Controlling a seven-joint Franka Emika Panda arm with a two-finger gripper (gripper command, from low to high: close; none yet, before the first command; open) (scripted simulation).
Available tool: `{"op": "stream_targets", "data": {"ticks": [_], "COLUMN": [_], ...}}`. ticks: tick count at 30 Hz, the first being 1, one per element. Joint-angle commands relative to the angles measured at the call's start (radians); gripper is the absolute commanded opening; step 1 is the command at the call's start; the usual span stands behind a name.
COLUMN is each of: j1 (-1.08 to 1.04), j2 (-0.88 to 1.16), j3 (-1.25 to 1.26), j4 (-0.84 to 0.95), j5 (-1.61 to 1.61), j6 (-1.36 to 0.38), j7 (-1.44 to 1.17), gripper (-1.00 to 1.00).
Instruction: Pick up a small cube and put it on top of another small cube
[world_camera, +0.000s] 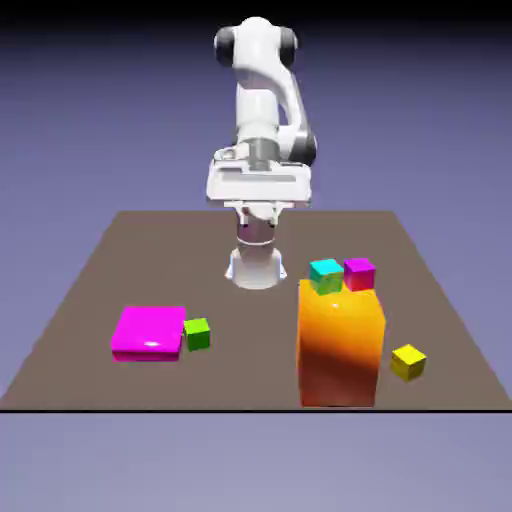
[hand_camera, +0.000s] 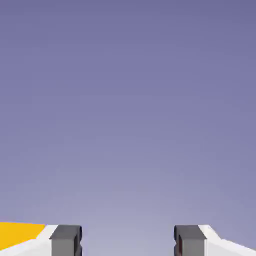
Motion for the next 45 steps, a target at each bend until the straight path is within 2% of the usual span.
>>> {"op": "stream_targets", "data": {"ticks": [1, 40, 45], "j1": [-0.013, -0.533, -0.552], "j2": [0.015, 0.590, 0.735], "j3": [0.009, 0.358, 0.320], "j4": [-0.002, -0.062, 0.006], "j5": [-0.044, -1.738, -1.867], "j6": [-0.014, -0.570, -0.620], "j7": [-0.007, -0.285, -0.205], "gripper": [0.00, 0.00, 0.00]}}
